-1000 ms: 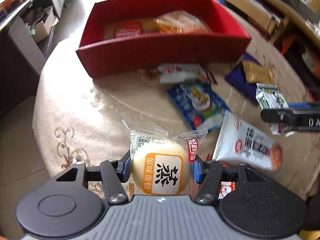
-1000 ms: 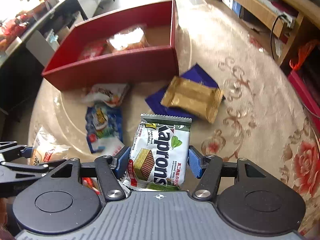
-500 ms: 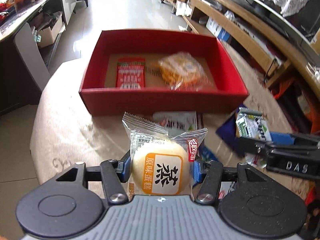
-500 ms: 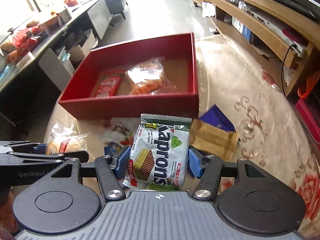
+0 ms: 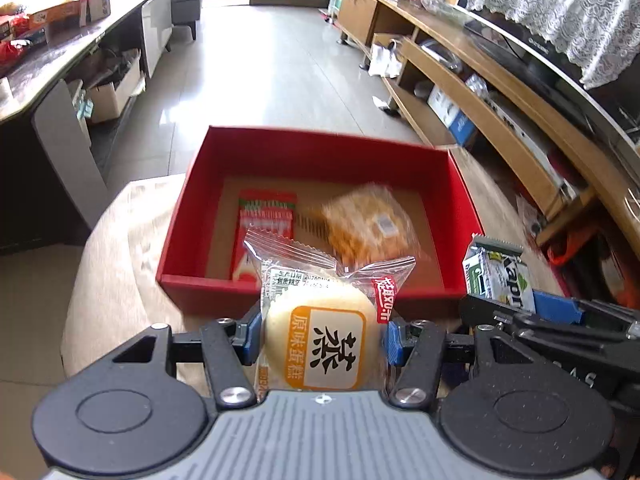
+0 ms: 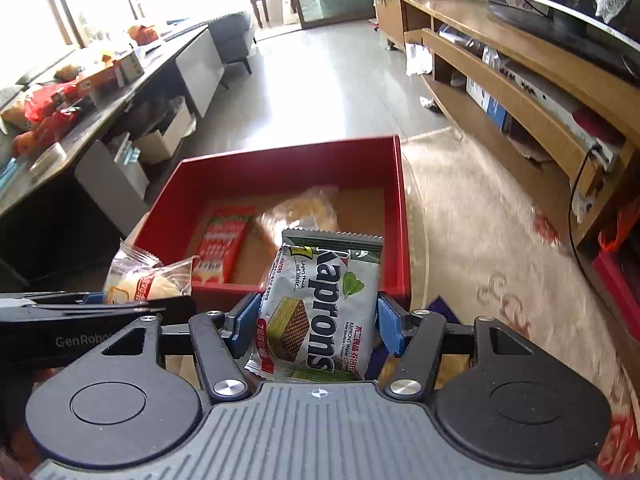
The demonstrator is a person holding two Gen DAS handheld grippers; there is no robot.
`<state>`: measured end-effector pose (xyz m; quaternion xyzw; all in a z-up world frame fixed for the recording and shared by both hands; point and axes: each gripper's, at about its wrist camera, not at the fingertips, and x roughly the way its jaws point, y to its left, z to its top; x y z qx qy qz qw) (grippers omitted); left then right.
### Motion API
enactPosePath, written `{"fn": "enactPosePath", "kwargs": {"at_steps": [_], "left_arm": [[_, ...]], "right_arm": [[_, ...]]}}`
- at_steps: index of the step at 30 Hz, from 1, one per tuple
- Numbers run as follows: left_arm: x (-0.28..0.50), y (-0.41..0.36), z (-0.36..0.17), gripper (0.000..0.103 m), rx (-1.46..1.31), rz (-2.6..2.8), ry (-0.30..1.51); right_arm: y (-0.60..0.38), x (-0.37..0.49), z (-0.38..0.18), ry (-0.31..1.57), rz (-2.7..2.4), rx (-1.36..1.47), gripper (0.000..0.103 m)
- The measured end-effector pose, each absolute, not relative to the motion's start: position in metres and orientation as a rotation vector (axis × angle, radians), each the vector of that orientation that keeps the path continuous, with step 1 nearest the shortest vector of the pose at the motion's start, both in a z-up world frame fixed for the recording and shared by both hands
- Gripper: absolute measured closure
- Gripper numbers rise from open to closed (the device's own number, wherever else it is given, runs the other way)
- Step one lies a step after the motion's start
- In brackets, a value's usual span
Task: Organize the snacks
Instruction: 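Carry the bun and wafer pack into the red tray and release them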
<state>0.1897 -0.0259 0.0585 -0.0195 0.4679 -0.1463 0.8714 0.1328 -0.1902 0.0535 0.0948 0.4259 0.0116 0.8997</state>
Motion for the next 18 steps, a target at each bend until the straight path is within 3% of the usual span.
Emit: {"fn": "enactPosePath", "kwargs": {"at_steps": [18], "left_arm": [[0.238,-0.049,0.048,0.052,0.000,-0.228,0.950]], "right_arm": [[-0.196,0.180,0.044,0.866,-0.005,0.191,0.036]]}}
